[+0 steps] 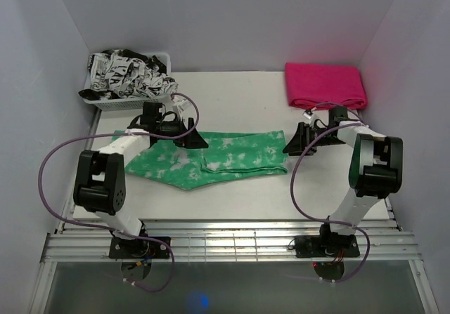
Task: Fold and stack the trousers
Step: Fold the trousers
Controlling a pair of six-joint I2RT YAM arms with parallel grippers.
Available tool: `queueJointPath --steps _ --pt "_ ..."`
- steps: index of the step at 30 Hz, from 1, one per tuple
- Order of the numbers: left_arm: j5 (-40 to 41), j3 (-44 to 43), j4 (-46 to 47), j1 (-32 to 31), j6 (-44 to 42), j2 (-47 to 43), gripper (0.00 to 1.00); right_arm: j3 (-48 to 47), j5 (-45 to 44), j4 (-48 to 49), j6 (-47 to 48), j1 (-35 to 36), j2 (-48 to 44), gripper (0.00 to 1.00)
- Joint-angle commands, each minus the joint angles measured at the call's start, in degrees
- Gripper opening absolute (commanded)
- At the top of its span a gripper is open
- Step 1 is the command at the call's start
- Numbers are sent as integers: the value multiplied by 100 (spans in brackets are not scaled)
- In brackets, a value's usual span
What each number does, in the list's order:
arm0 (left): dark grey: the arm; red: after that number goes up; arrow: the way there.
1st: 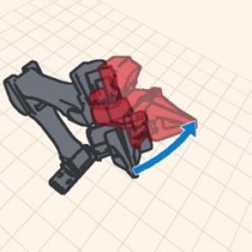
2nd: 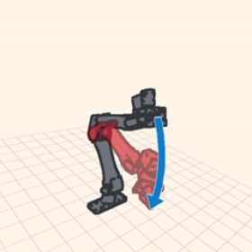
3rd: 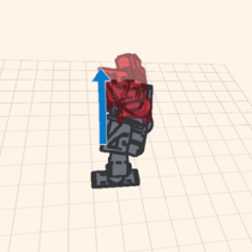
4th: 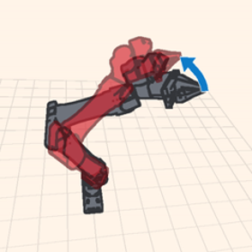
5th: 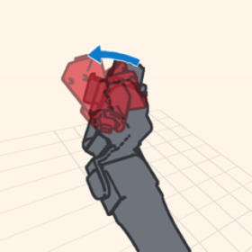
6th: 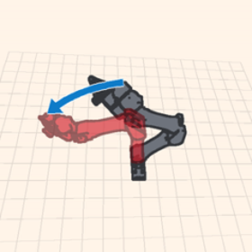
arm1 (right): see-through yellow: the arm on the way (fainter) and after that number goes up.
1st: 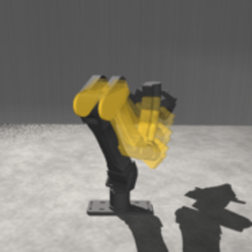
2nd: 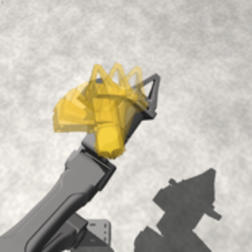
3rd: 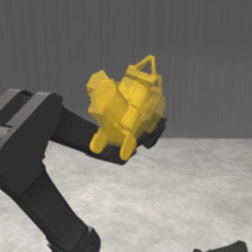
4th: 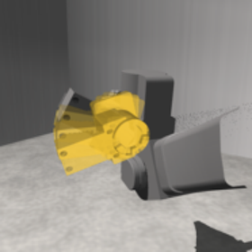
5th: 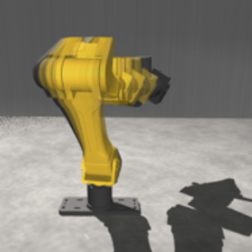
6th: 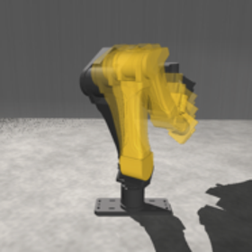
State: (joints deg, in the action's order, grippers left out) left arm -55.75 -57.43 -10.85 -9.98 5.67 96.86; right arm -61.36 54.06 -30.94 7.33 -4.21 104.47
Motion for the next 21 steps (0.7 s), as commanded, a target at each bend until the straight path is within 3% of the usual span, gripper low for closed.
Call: queueJointPath --steps 1,4,6,10,12,14,15,16,18,21 --pt "-94 -84 -707 346 -550 -868 89 194 -553 237 -117 -282 -620 58" --pt "-129 4 -857 812 -550 -1081 90 414 -1020 430 -355 -405 -516 59" --pt "-322 -57 -927 866 -786 -1178 90 493 -837 431 -416 -414 -218 58" --pt "-656 -443 -769 603 -682 -863 86 617 -144 570 -452 -405 -136 40" --pt "-683 -689 -630 306 -629 -520 84 599 129 720 -600 -405 -390 39" --pt "-657 -682 -53 41 45 -309 80 529 692 887 -689 -371 -505 43" --pt "-674 -656 195 -39 318 -56 79 407 772 923 -759 -318 -515 48" --pt "-640 -569 441 -118 590 86 79 328 859 914 -838 -274 -506 60" --pt "-587 -498 1319 -293 1434 550 81 187 825 931 -856 -90 -375 63" --pt "-314 -558 1928 -391 2174 1070 81 -33 781 1368 -1136 95 -111 66"
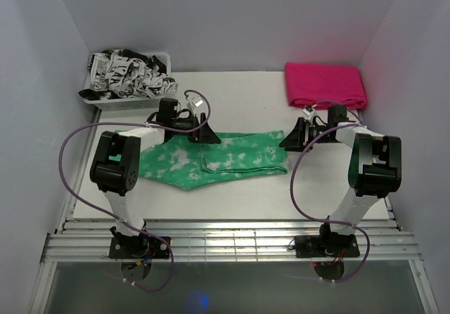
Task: Fold and stack the trousers
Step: Fold the trousers
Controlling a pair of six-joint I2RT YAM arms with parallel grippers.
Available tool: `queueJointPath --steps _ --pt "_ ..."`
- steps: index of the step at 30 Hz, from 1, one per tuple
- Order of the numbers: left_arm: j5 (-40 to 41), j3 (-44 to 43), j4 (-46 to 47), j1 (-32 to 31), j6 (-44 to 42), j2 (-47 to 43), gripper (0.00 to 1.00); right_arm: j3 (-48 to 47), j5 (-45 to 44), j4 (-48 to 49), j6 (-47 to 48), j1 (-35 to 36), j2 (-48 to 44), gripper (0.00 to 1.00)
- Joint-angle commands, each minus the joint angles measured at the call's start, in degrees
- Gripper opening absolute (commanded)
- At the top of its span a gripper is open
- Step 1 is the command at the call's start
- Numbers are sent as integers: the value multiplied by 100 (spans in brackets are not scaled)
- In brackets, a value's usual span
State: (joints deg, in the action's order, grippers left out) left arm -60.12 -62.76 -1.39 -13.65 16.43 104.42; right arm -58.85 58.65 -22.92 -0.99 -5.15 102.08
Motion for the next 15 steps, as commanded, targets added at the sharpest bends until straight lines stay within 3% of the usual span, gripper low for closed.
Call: queueJointPath --steps 1,8,13,15 --pt "132 -113 1017 -24 1187 681 81 -337 348 717 -435 233 197 66" --pt "238 -728 983 -15 1170 1615 84 -785 -63 1561 -973 708 1154 75" --pt "-289 -869 194 -50 -82 1178 84 -962 -433 1466 -938 691 1534 81" --pt "-386 -896 -816 -85 -708 739 85 -918 -478 1378 -894 691 1490 82"
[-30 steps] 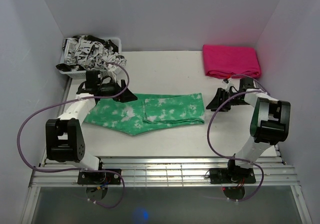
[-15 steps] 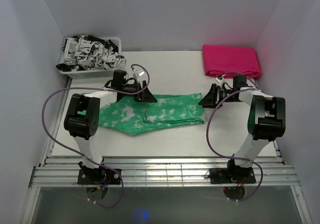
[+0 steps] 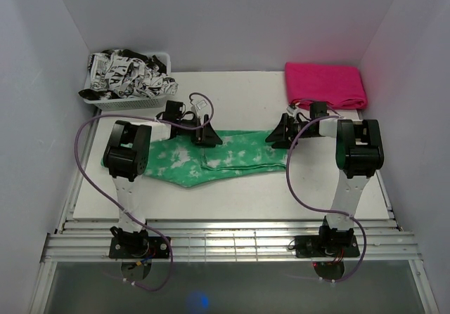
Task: Fold and stack the trousers
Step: Fold the trousers
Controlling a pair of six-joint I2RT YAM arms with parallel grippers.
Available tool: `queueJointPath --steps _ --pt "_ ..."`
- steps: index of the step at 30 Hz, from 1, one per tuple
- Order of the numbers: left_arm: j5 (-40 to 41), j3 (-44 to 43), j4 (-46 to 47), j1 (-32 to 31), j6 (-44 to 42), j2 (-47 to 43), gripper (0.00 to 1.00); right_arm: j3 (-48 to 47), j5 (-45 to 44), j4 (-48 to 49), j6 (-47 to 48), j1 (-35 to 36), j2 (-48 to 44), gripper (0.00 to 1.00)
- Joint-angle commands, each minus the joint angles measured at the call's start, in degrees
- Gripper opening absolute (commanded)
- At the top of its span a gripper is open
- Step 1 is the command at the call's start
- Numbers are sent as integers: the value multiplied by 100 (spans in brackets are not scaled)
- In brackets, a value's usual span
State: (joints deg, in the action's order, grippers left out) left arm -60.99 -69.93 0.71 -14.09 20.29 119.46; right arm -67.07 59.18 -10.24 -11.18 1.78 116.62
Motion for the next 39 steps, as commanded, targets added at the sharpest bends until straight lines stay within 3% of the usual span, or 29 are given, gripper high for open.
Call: queueJointPath --steps 1,3,9,20,26,30,33,37,39 --pt "-430 -66 -1238 -50 -1498 -923 85 -96 -460 66 168 6 2 82" --pt "-545 145 -1714 -68 -1721 -1431 85 -96 -372 -127 204 6 -209 82" --pt "-651 972 -1662 -208 -1678 -2049 84 27 128 -810 405 59 -983 79" --pt "-212 1411 -1039 -393 -1072 -1224 83 642 -45 -1779 1469 129 -439 70" --pt "-308 1640 -1038 -349 -1054 -1258 83 696 -407 -2069 1934 15 -367 66" --pt "-396 1203 -1660 -358 -1623 -1653 86 178 -293 -2806 2313 -37 -1069 63" --pt "-317 587 -2259 -253 -2011 -2031 88 -43 -371 -2790 2112 -450 -1694 65" --pt "-387 279 -2461 98 -1977 -2356 88 88 -1318 -2694 1830 -977 -1757 61" --pt "-413 252 -2532 274 -2003 -2436 89 211 -1383 -2650 1760 -1092 -1529 60"
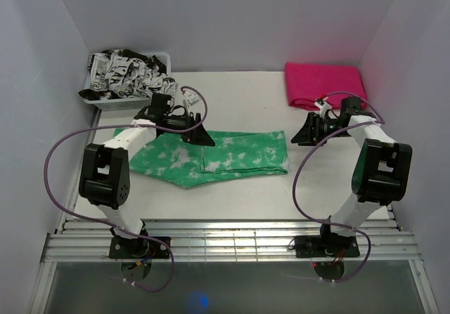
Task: Fold and stack the trousers
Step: Fold the trousers
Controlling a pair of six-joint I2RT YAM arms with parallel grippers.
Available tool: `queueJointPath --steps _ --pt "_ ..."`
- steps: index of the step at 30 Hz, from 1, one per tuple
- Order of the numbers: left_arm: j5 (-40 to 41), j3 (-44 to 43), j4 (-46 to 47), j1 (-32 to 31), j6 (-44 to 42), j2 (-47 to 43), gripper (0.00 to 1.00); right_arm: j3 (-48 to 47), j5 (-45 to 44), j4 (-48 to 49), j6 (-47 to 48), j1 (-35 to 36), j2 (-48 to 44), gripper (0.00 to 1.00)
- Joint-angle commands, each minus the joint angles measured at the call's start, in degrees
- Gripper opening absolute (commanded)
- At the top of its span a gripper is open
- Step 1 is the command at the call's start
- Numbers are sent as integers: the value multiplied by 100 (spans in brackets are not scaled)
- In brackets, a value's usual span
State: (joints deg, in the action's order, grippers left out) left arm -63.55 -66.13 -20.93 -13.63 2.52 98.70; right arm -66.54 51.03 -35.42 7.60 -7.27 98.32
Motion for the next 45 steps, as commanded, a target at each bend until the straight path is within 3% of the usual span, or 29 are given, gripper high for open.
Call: queueJointPath --steps 1,8,14,21,23,24,26,27,28,34,38,45 --pt "-158 -94 -377 281 -235 -395 88 246 -593 16 -196 -248 371 60" --pt "-61 214 -395 772 -235 -764 88 958 -418 1289 -733 -223 907 61" --pt "-140 293 -403 1580 -68 -852 89 994 -356 1888 -1067 -3 1329 61" --pt "-88 214 -430 2030 -33 -966 89 678 -514 2180 -1023 199 1593 61" --pt "-52 162 -482 2101 -41 -966 89 564 -453 2057 -1006 234 1690 57" --pt "-35 144 -517 2118 -76 -957 89 537 -392 2004 -936 235 1708 44" --pt "-26 109 -631 2259 -103 -940 89 520 -138 1794 -830 226 1699 28" --pt "9 100 -675 2320 -120 -931 89 546 -50 1749 -786 200 1638 14" --pt "61 83 -815 2451 -208 -931 89 572 82 1714 -786 121 1489 8" --pt "983 249 -1369 2935 -1208 -1159 90 494 478 802 -286 -668 664 8" --pt "1424 486 -1440 3252 -1587 -1282 92 -59 628 -375 573 -1338 390 8" --pt "1583 759 -844 3358 -1387 -1116 91 -1105 935 -2152 1489 -2032 354 8"
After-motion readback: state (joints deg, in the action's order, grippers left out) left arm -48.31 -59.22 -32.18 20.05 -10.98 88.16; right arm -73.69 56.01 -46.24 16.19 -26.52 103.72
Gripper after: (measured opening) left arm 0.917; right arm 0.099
